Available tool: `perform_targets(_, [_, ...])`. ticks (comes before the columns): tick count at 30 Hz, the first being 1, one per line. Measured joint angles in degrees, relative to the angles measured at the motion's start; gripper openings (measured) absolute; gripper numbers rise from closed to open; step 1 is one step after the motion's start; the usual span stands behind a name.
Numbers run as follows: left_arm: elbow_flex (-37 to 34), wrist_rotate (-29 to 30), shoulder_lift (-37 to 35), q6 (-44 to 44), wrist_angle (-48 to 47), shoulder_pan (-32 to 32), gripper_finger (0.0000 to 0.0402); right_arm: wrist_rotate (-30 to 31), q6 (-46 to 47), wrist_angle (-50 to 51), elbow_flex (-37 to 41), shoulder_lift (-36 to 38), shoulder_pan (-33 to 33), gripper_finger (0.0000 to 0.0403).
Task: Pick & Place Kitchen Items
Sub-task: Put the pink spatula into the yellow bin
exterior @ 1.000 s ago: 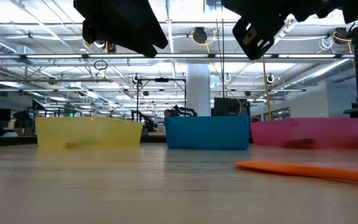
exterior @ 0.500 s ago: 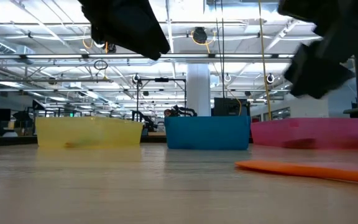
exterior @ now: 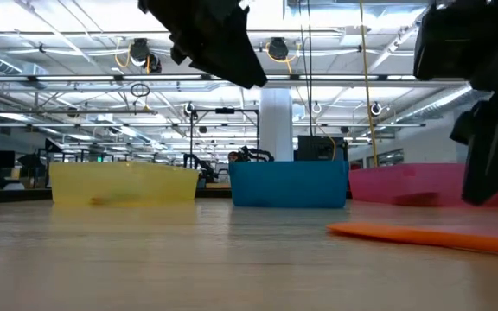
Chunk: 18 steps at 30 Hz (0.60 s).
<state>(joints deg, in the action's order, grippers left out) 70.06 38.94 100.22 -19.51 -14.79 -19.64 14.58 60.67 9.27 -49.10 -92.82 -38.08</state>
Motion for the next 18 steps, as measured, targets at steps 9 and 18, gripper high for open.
perform_targets(9, [0.0,-6.25,0.0,1.35,-0.01,4.14,0.0163,-2.0,1.49,-6.05,-0.23,-5.78,-0.09,0.0197])
perform_targets(18, [0.0,-8.72,0.0,1.02,0.03,5.05,0.0163,5.2,-8.53,-1.4,-0.24,-6.85,-0.02,0.0196])
